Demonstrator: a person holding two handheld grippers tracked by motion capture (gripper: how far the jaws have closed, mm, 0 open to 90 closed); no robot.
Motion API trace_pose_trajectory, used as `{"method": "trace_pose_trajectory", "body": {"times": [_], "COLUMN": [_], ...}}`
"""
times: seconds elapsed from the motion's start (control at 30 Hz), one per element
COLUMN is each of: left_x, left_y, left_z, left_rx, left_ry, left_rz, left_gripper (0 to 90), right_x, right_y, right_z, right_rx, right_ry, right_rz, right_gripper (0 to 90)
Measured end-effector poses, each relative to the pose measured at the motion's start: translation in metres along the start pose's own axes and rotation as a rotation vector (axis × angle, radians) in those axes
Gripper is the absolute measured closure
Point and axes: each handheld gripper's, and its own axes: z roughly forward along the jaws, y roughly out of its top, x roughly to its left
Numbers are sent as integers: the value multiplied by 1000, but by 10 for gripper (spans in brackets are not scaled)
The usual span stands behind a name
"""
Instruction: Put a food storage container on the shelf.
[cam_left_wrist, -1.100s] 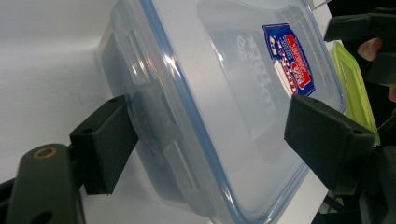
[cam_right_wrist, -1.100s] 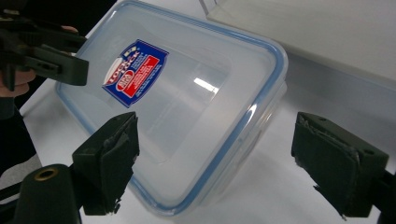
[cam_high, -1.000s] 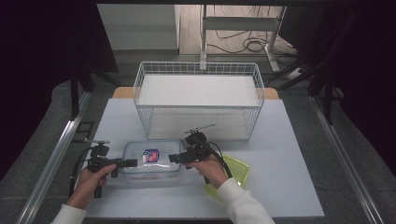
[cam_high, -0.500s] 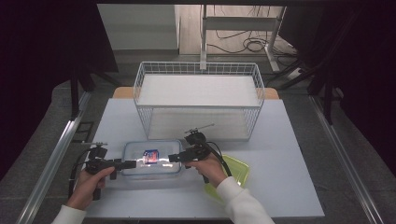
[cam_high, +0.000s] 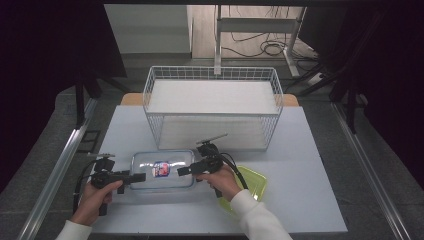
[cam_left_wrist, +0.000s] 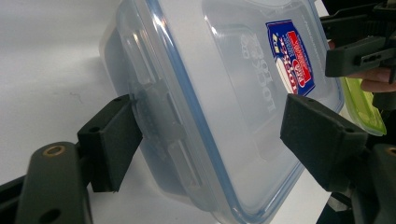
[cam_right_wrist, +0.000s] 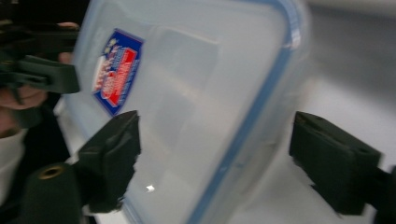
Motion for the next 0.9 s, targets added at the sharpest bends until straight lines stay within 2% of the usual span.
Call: {"method": "trace_pose_trajectory", "body": {"times": [0.1, 0.2, 0.27, 0.5, 0.9], "left_x": [-1, -1, -1, -5, -10], "left_y": [-1, -1, -2, -6, -13], "left_z": [-1, -1, -1, -7, -17], "left_rx": [1, -3, -5, -17, -26], "left_ry": [2, 2, 1, 7, 6], "left_rz": [5, 2, 2, 22, 53], "left_gripper": [217, 218, 218, 258, 346], "right_x": [1, 0, 0, 1, 7], "right_y": [-1, -3, -4, -10, -19], "right_z": [0, -5, -9, -17, -27], "right_rx": [0, -13, -25, -53, -66], "right_ry": [4, 10, 8, 25, 35], "right_rz": [19, 35, 30, 46, -13], "right_gripper": [195, 285, 338, 418, 487]}}
